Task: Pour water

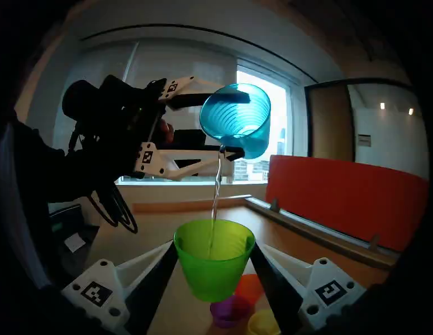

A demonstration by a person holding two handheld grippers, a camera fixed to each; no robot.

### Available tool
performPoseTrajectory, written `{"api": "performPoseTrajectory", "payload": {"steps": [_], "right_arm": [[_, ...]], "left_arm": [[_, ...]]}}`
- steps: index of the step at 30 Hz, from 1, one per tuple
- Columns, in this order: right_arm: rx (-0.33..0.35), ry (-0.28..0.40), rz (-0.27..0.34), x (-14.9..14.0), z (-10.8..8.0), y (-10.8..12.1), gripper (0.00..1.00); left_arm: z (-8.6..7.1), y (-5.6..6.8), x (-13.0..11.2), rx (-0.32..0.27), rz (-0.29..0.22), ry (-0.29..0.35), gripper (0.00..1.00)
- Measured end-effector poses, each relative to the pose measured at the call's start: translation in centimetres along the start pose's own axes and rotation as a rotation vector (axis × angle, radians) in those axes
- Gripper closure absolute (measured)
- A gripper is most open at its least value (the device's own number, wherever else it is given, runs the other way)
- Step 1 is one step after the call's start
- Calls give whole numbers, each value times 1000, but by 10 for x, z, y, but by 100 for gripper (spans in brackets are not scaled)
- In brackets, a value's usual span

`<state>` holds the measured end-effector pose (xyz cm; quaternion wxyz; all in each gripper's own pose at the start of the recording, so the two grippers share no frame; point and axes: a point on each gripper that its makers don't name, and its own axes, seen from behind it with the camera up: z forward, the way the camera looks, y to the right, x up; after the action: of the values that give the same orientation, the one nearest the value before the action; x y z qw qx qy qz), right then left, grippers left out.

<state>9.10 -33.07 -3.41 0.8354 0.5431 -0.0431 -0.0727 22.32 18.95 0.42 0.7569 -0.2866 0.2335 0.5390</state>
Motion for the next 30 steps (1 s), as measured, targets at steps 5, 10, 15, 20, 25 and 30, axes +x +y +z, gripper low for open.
{"api": "performPoseTrajectory", "payload": {"steps": [5, 10, 15, 20, 25, 30], "right_arm": [[1, 0, 1, 0, -1, -1, 10], [0, 1, 1, 0, -1, 0, 10], [1, 1, 2, 1, 0, 0, 10], [2, 1, 2, 1, 1, 0, 10], [3, 2, 3, 0, 0, 0, 10], [1, 1, 4, -1, 0, 1, 9]], "left_arm": [[-1, 0, 1, 0, 10, -1, 17], [-1, 0, 0, 3, 20, -5, 17], [-2, 0, 0, 0, 29, -9, 17], [-2, 0, 1, 0, 40, -11, 17], [-1, -1, 1, 1, 51, -13, 17], [0, -1, 1, 0, 67, -13, 17]]}}
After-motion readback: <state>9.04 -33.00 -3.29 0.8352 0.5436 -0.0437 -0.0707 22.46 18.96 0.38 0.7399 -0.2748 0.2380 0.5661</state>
